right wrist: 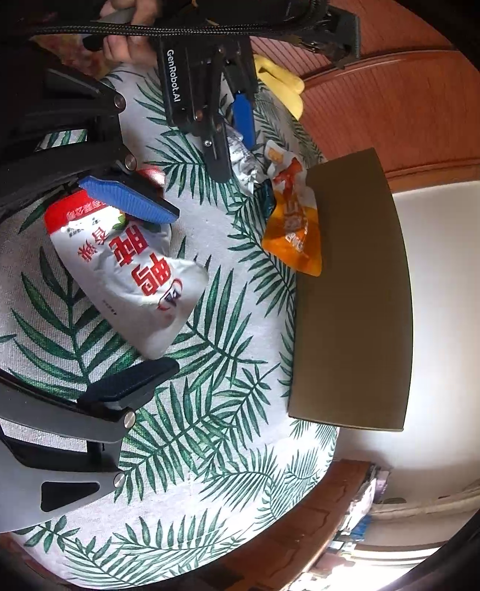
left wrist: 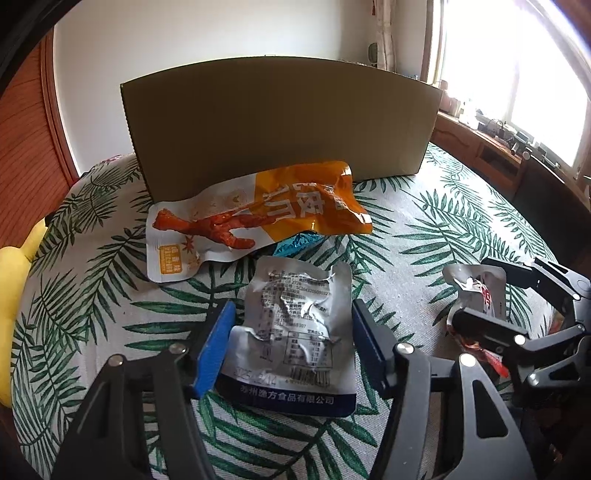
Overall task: Organize snacks
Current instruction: 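Grasp the second silver packet with the left gripper while the right gripper grasps the white duck-neck pouch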
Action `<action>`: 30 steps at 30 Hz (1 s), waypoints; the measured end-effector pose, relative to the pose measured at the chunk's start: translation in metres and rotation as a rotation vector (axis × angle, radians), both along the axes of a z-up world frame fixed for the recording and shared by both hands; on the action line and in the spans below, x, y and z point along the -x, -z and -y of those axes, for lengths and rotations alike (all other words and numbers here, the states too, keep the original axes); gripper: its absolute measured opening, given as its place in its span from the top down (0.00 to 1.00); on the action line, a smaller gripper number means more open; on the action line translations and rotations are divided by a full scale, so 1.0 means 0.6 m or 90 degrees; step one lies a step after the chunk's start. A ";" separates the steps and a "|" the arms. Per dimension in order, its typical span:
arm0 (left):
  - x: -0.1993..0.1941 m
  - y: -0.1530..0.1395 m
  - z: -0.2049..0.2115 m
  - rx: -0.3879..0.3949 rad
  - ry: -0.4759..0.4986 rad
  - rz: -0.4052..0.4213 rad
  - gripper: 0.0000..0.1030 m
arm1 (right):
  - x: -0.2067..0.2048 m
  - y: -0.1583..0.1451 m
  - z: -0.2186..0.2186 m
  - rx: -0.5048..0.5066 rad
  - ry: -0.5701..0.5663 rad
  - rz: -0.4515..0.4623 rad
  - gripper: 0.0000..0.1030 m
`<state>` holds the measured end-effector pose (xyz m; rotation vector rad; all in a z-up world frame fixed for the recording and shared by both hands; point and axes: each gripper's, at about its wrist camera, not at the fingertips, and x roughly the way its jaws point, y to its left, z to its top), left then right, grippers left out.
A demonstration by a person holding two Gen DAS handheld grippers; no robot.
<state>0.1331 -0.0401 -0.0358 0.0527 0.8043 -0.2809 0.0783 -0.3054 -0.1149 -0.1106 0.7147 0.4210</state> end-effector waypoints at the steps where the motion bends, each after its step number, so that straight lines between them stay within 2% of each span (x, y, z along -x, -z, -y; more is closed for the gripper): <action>1: 0.001 0.000 0.000 0.001 -0.001 0.001 0.41 | -0.001 0.000 -0.002 0.005 0.000 0.001 0.24; 11: 0.001 -0.001 -0.004 0.002 -0.001 0.001 0.41 | 0.000 0.006 -0.016 0.036 0.002 0.016 0.23; 13: 0.001 0.000 -0.004 0.004 -0.002 0.000 0.41 | 0.003 0.006 -0.017 0.040 -0.005 0.023 0.29; 18: 0.001 0.000 -0.003 0.007 -0.003 0.000 0.41 | 0.009 0.005 -0.016 0.031 -0.011 0.031 0.61; 24: 0.000 -0.003 -0.008 0.015 -0.011 -0.002 0.41 | 0.010 0.003 -0.010 -0.006 -0.024 0.024 0.73; 30: 0.015 -0.013 -0.017 0.037 -0.009 -0.001 0.41 | 0.010 0.000 0.002 -0.028 -0.019 0.020 0.74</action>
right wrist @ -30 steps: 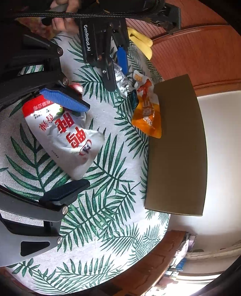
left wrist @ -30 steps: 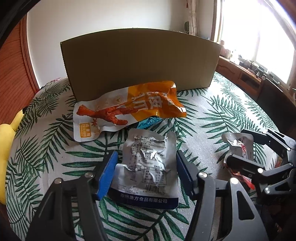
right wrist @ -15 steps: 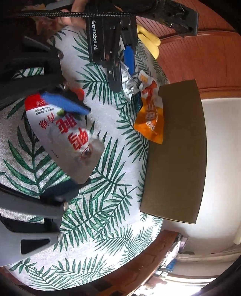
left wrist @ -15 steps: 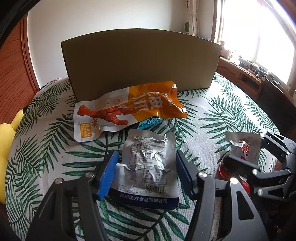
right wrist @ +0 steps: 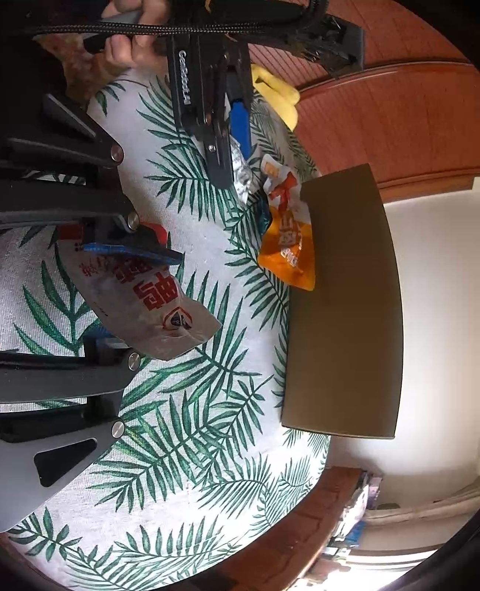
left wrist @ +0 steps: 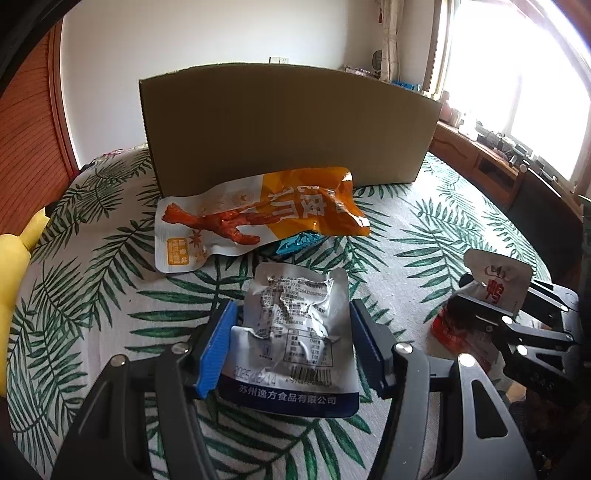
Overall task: Organize snacks
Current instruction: 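Grasp the second silver packet with the left gripper while the right gripper grasps the white duck-neck pouch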
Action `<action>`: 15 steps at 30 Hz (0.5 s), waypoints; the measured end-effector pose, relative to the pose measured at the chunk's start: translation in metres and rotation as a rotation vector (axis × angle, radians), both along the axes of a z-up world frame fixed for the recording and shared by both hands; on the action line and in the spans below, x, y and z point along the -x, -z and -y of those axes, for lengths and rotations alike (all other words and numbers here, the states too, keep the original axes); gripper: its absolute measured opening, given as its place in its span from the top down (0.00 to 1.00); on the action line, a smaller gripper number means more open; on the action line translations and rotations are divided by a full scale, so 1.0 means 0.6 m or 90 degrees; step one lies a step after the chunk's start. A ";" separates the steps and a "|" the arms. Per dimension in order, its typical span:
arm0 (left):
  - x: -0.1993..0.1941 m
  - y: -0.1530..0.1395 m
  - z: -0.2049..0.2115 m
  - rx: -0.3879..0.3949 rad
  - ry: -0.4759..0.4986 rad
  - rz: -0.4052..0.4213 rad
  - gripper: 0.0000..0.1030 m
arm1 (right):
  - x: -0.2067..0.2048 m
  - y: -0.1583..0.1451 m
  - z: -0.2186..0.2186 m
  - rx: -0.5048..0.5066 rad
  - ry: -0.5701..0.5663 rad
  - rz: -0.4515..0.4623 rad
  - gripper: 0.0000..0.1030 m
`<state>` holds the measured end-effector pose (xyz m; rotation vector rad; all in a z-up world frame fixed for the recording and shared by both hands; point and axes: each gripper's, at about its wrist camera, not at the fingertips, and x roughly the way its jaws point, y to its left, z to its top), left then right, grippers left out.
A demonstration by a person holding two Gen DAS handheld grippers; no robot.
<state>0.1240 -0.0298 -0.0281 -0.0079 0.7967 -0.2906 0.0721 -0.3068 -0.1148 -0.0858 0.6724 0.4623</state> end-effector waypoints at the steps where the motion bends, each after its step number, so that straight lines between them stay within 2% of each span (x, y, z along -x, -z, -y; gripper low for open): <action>1: 0.003 -0.003 0.000 0.004 0.001 0.002 0.41 | -0.001 -0.001 0.002 -0.003 0.001 0.000 0.74; 15: 0.028 -0.057 0.016 0.016 0.022 0.048 0.41 | 0.001 -0.014 0.016 -0.025 0.010 0.003 0.75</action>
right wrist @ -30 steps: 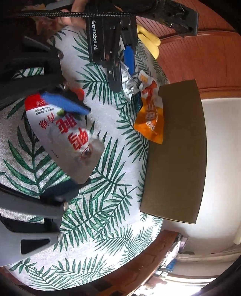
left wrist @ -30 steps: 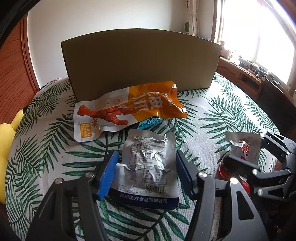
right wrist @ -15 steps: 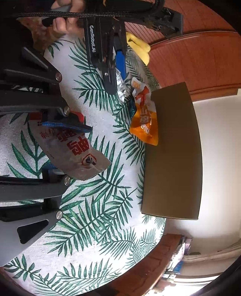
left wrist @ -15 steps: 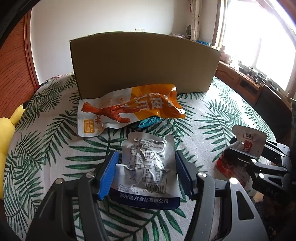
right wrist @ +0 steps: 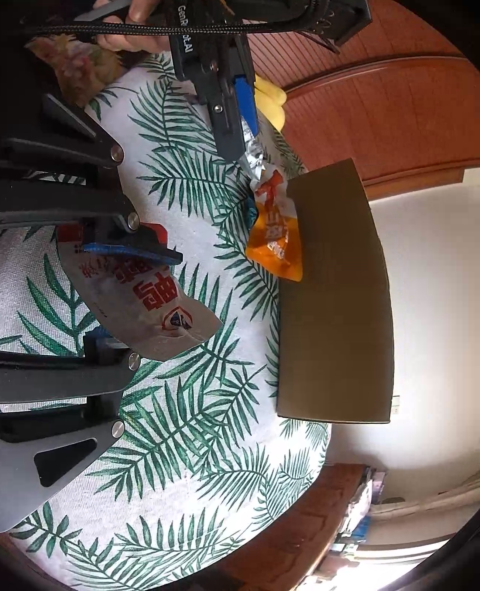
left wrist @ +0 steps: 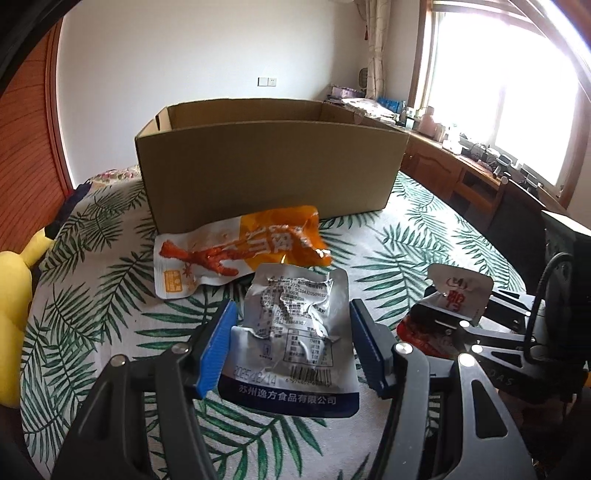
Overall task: Organize snacks
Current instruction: 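Grasp the second silver packet with the left gripper while the right gripper grasps the white duck-neck pouch, then lift both held packets and carry them over the box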
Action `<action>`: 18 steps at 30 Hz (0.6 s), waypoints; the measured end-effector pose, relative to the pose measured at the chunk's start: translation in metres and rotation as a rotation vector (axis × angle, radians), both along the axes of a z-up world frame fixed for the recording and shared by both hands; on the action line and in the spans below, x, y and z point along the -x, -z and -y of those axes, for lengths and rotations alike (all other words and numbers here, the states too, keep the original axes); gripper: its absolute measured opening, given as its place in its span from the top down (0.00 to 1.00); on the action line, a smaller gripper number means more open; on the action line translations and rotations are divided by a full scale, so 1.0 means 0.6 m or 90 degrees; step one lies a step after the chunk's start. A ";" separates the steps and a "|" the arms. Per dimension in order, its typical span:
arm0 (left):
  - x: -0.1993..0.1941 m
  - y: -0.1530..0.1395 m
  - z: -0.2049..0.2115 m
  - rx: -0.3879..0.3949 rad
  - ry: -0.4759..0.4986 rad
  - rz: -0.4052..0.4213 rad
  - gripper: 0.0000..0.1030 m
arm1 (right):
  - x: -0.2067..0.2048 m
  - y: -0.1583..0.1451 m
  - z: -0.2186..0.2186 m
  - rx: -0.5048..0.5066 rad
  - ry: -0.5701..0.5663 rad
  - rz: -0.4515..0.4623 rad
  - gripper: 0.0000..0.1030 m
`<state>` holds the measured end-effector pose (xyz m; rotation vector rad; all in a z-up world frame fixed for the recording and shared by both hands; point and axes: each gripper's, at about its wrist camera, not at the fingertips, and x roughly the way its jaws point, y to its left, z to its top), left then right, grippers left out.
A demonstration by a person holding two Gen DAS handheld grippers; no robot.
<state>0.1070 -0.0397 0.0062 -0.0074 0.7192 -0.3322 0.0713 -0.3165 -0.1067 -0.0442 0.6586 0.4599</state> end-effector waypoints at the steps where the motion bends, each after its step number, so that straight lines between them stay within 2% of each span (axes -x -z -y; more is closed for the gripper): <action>1: 0.001 -0.003 0.002 0.001 0.001 0.002 0.41 | 0.001 -0.001 0.002 -0.001 0.000 0.001 0.75; 18: 0.025 -0.034 0.009 0.017 0.007 0.033 0.41 | 0.010 -0.017 0.009 -0.012 0.004 0.007 0.74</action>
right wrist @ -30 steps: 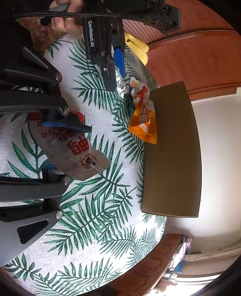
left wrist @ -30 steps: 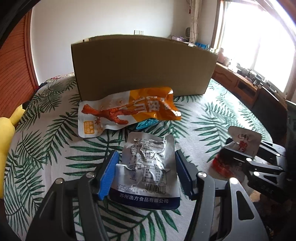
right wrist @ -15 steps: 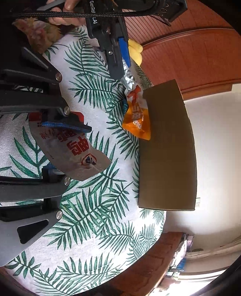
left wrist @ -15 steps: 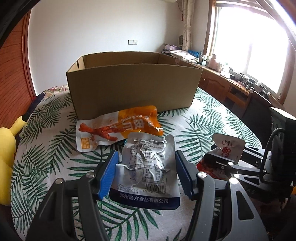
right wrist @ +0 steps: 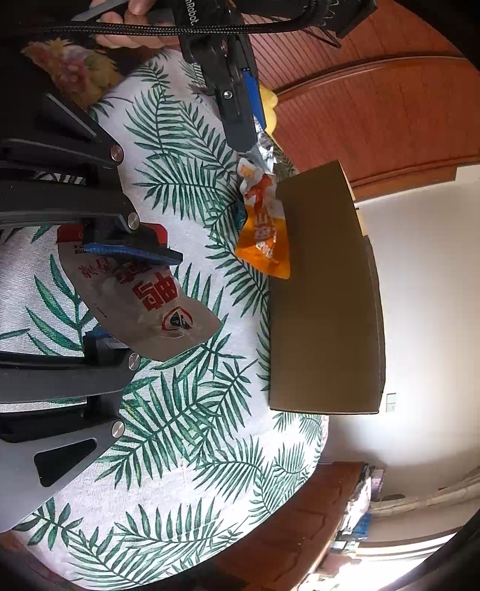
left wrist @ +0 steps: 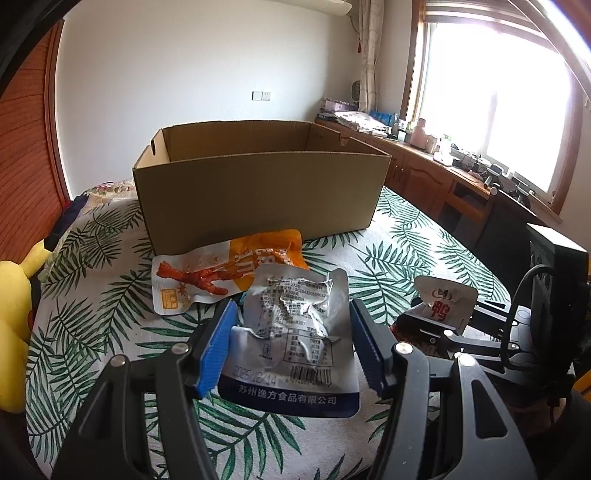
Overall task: Organize snacks
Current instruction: 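Lift both held packets and carry them over the box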
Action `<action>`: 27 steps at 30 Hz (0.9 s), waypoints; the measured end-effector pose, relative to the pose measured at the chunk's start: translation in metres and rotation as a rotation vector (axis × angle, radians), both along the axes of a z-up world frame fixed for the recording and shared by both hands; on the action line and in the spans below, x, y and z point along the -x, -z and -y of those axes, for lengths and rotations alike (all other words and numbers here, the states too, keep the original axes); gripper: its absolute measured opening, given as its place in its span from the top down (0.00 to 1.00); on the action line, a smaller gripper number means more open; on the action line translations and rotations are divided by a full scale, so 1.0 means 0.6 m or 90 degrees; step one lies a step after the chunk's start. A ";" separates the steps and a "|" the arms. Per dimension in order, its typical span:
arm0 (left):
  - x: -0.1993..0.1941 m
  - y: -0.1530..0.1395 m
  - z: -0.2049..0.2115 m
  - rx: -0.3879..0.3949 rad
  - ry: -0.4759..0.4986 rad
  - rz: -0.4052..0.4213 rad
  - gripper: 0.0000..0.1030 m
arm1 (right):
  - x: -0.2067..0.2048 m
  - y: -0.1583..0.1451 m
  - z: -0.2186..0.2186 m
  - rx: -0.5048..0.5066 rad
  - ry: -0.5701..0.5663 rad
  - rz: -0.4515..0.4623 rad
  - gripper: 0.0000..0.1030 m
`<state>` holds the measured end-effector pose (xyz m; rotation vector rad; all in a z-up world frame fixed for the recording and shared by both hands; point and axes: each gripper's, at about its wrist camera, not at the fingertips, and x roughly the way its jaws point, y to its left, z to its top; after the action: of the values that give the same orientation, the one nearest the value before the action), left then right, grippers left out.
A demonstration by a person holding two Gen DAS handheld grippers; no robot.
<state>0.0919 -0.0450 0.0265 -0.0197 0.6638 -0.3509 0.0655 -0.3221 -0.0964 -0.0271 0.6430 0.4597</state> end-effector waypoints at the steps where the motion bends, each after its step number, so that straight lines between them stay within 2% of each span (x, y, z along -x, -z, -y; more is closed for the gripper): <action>1: 0.001 -0.002 0.000 0.001 0.000 0.001 0.41 | 0.001 -0.001 0.000 0.001 0.000 0.001 0.74; 8: 0.003 -0.023 -0.003 0.008 -0.001 0.018 0.41 | 0.008 -0.017 0.001 0.003 -0.003 0.011 0.74; 18: -0.011 -0.048 -0.001 0.032 0.002 0.040 0.41 | 0.010 -0.065 -0.001 -0.003 -0.025 0.046 0.74; 27: -0.043 -0.057 -0.003 0.044 0.000 0.049 0.41 | -0.017 -0.086 0.004 -0.007 -0.041 0.059 0.74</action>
<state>0.1180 -0.0432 0.0606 -0.0716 0.5749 -0.3719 0.0757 -0.3246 -0.0449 -0.0577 0.5494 0.5206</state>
